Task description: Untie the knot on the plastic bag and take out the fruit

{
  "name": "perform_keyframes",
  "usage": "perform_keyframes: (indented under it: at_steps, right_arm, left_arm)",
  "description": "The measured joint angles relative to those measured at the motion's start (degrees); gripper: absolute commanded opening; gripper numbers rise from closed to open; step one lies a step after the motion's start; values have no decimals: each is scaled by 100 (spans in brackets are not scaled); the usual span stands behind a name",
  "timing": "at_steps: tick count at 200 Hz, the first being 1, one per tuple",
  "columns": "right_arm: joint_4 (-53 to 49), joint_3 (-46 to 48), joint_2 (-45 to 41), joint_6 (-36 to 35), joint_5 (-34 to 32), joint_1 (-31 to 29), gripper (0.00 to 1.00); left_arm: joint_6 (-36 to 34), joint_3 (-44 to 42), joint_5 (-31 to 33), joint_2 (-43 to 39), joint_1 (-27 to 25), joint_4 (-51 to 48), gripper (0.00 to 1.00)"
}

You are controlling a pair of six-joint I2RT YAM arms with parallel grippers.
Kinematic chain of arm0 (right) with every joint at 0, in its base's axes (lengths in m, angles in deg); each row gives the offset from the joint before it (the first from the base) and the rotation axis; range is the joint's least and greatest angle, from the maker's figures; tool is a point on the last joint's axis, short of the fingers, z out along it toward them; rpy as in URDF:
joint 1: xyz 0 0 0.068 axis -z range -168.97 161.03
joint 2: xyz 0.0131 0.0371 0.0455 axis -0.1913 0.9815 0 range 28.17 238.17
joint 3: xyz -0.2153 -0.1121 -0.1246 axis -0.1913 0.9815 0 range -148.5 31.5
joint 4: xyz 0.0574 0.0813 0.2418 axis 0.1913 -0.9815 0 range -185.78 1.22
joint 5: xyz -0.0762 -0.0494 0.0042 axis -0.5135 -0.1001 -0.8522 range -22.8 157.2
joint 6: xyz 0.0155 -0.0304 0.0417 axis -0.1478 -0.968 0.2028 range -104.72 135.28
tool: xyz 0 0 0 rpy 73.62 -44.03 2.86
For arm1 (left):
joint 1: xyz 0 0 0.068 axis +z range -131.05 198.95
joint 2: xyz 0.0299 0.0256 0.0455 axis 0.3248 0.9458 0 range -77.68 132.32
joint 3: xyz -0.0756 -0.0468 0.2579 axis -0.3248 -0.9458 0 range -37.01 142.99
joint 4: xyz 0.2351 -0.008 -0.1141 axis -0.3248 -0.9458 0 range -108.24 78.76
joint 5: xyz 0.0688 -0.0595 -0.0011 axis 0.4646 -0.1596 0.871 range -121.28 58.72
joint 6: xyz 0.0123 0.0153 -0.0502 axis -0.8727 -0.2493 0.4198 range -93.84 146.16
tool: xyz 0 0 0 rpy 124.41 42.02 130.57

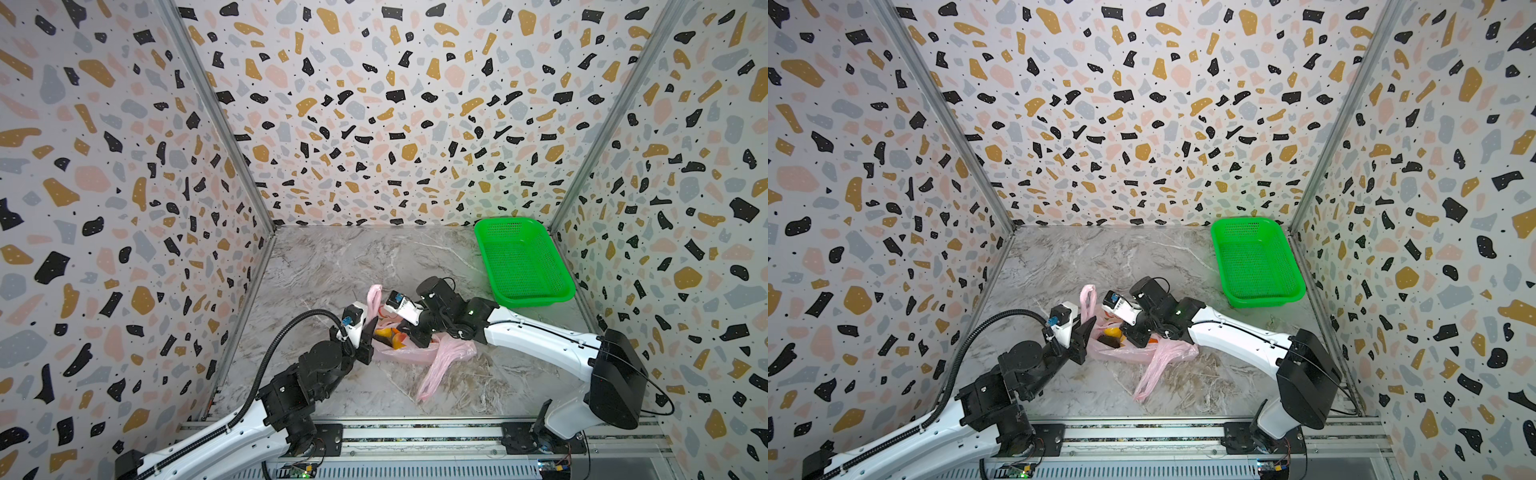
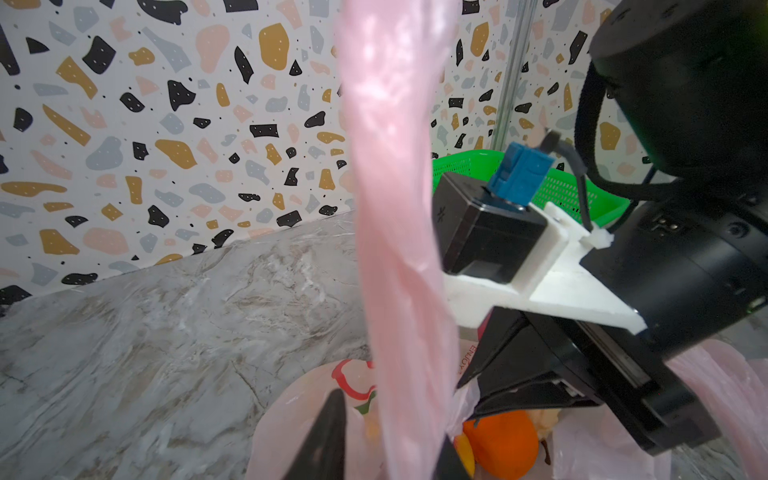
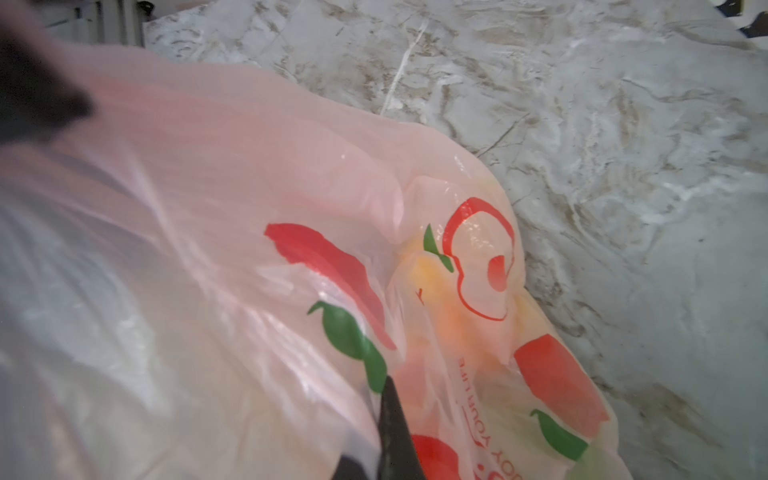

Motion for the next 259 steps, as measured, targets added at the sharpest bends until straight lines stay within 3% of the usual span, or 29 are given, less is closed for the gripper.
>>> perform_keyframes:
  at_steps: [47,95,132,222,234,259]
  right_arm:
    - [219,138,-227,297,-409,149,0]
    - [289,136,-424,341,-610,289,0]
    - [356,133,-444,422,-656,675,0]
    - [717,-822,-48,337,-538,1106,0]
    - [726,-866,24,321,-501,1113,0]
    - [737,-905,136,306,-415,1121,0]
  left_arm:
    - [15,0,-13,-92,0,-59,39]
    - [-28,20,-120,96,0,-59,10]
    - [-63,42,-4,136,0,-90,0]
    - [7,42,389,-11,0,-181,0]
    - [44,42,426,9,0,-177,10]
    - [136,39,498,33,0,-181,60]
